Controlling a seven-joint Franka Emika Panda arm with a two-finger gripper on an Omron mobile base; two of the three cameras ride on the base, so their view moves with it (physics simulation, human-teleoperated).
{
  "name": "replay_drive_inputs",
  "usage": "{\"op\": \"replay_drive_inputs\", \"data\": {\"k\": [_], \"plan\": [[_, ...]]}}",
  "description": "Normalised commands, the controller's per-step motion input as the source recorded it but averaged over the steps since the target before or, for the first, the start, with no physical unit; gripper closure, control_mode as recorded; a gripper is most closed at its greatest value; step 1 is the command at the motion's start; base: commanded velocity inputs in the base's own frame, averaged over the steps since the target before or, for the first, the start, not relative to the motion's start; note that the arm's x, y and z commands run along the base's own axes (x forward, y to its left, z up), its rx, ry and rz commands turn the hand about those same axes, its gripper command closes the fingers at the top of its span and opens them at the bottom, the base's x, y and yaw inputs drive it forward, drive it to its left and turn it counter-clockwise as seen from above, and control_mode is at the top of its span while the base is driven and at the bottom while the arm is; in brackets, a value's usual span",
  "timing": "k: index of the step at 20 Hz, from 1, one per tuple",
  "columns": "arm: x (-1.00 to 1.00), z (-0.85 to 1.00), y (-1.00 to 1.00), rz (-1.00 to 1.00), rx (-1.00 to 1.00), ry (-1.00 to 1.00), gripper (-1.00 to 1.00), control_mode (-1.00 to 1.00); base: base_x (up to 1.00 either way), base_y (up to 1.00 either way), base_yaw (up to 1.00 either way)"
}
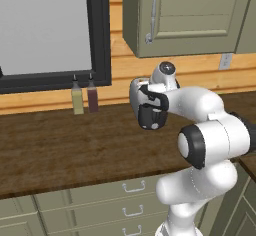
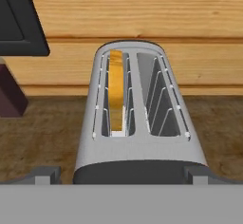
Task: Start the toaster. Once the lever pops up, take the bread to the plate on the dining counter.
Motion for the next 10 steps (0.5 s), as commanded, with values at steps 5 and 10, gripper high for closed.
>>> {"op": "replay_drive_inputs", "data": {"k": [5,10], "plan": [[0.25,-0.20,0.00,0.00,0.00,0.00,-1.00,-1.00,0.00,0.00,0.00],[0.23,-0.16,0.00,0.00,0.00,0.00,-1.00,-1.00,0.00,0.00,0.00]]}}
